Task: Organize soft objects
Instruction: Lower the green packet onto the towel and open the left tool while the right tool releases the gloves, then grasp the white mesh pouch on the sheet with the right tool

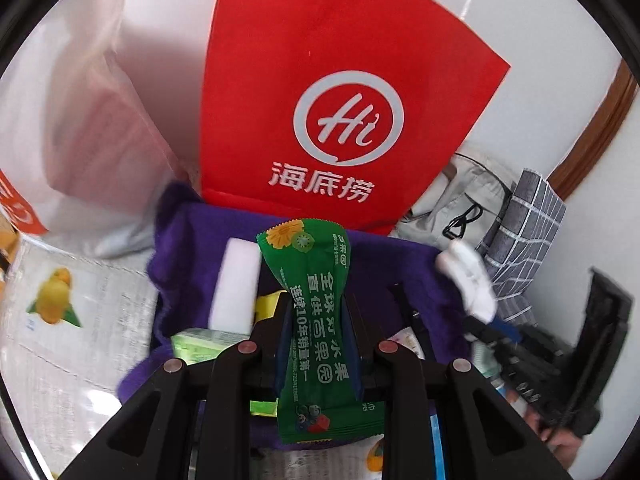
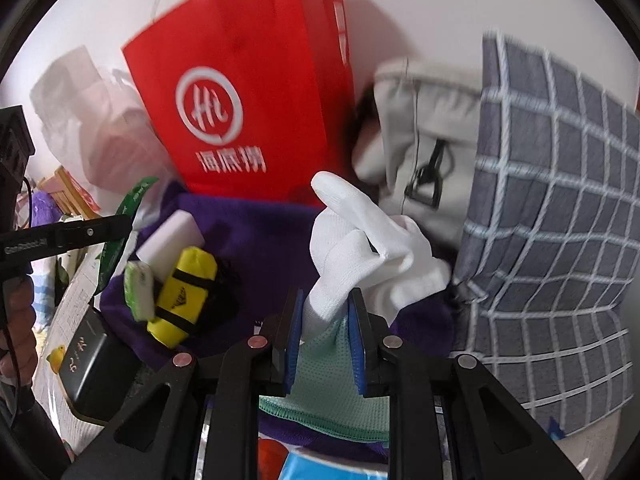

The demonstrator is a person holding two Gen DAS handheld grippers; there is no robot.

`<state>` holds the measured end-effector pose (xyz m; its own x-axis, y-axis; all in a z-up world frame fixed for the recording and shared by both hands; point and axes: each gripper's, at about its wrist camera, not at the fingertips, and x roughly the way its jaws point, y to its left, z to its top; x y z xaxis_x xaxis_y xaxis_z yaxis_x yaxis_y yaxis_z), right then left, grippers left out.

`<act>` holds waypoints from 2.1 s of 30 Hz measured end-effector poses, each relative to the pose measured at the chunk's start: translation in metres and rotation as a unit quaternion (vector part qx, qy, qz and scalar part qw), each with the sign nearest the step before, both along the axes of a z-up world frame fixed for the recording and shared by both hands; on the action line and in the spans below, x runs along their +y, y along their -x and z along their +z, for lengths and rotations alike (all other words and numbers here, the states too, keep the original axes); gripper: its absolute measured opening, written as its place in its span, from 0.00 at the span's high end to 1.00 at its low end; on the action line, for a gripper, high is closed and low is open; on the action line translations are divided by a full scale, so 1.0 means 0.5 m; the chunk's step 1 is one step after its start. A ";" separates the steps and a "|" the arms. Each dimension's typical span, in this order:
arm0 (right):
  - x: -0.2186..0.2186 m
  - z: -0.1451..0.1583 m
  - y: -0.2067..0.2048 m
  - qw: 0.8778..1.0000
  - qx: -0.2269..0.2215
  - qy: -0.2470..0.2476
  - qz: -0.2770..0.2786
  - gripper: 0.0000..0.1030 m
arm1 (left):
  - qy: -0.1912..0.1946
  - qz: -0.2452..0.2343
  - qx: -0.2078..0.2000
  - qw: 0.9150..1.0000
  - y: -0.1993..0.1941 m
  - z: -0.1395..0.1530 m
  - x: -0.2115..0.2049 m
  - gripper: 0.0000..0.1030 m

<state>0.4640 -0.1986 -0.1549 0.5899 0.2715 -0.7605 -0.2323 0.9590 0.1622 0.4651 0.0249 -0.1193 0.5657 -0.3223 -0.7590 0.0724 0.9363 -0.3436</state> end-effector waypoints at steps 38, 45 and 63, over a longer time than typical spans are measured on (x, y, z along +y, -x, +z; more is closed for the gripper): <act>0.074 0.037 0.083 0.999 -0.011 -0.017 0.046 0.39 | 0.031 0.011 0.024 0.999 -0.019 -0.036 -0.033 0.42; 0.121 0.012 0.187 0.995 0.014 0.041 0.094 0.60 | 0.016 0.018 0.001 1.000 0.006 0.018 -0.011 0.42; 0.235 -0.141 0.270 0.950 0.095 0.262 0.140 0.65 | 0.025 0.037 -0.066 0.997 0.090 0.134 0.032 0.36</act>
<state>0.3290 -0.0812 -0.2254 0.3891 -0.0487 -0.9199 -0.5039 0.8247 -0.2568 0.4202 0.0411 -0.0521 0.6829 -0.3120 -0.6605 0.0517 0.9225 -0.3824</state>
